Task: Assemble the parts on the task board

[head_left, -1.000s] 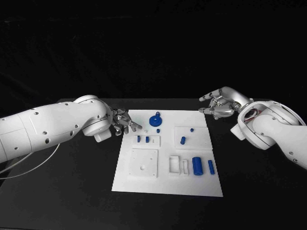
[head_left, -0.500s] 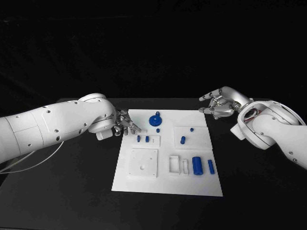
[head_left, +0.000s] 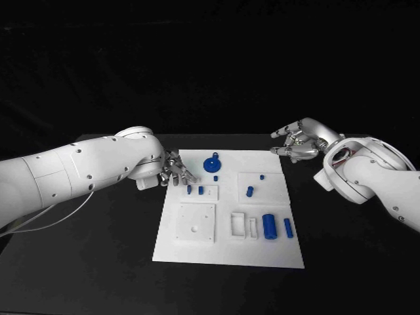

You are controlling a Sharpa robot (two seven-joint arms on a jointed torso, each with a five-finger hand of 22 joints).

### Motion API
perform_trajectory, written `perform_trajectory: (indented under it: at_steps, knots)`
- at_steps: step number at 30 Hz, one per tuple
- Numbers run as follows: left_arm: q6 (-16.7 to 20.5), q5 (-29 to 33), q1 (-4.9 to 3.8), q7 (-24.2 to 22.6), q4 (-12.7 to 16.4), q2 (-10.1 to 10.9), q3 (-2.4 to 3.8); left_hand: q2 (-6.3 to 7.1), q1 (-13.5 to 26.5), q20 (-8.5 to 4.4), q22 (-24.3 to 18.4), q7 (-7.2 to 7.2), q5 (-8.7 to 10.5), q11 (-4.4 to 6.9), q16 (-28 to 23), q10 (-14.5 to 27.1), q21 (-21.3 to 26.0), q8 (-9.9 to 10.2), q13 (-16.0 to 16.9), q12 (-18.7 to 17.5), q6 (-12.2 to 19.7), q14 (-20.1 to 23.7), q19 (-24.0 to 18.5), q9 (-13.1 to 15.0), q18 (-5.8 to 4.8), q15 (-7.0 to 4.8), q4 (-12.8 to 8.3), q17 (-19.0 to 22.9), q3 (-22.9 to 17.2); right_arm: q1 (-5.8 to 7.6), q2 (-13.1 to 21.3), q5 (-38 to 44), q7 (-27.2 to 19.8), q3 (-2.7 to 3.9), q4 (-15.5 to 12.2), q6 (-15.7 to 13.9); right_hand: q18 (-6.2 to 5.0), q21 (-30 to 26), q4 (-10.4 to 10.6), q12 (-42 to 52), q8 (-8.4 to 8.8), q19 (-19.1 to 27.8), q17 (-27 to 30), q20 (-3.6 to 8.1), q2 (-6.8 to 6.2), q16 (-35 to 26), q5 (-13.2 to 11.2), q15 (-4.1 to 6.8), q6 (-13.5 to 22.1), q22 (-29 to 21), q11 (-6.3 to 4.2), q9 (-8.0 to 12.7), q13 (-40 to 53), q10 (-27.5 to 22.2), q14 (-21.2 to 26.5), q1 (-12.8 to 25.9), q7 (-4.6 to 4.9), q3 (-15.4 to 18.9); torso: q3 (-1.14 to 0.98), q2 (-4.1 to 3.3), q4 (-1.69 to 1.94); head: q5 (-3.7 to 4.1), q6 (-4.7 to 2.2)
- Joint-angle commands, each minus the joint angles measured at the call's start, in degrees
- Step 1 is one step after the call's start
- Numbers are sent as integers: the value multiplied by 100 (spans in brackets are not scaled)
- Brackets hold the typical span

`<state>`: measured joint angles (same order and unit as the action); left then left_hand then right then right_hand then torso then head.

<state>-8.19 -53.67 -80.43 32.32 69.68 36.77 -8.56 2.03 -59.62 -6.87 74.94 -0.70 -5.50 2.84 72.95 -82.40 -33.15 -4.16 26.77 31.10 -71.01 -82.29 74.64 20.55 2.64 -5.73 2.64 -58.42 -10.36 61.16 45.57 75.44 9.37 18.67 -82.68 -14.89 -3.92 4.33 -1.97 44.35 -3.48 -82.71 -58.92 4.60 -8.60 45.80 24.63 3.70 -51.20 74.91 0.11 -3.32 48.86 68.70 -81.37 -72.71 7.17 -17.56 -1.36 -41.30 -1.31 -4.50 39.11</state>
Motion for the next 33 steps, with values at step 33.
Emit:
perform_trajectory:
  at_steps: [33]
  knots:
    - [-483, 4, 58, -40, -344, -245, -41, -242, 21, 15, 99, -10, -23, 0, 36, 14, -12, -15, -31, 26, -13, -6, -47, 23, 40, 3, -231, 13, 84, -3, -39, 8, -56, 2, 6, 36, -63, -7, 31, 21, 20, 14, -11, 24, 8, 19, 13, 17, -7, 29, -19, 2, 6, -17, -19, 75, -9, -22, -7, 3, 7, 23, 25]
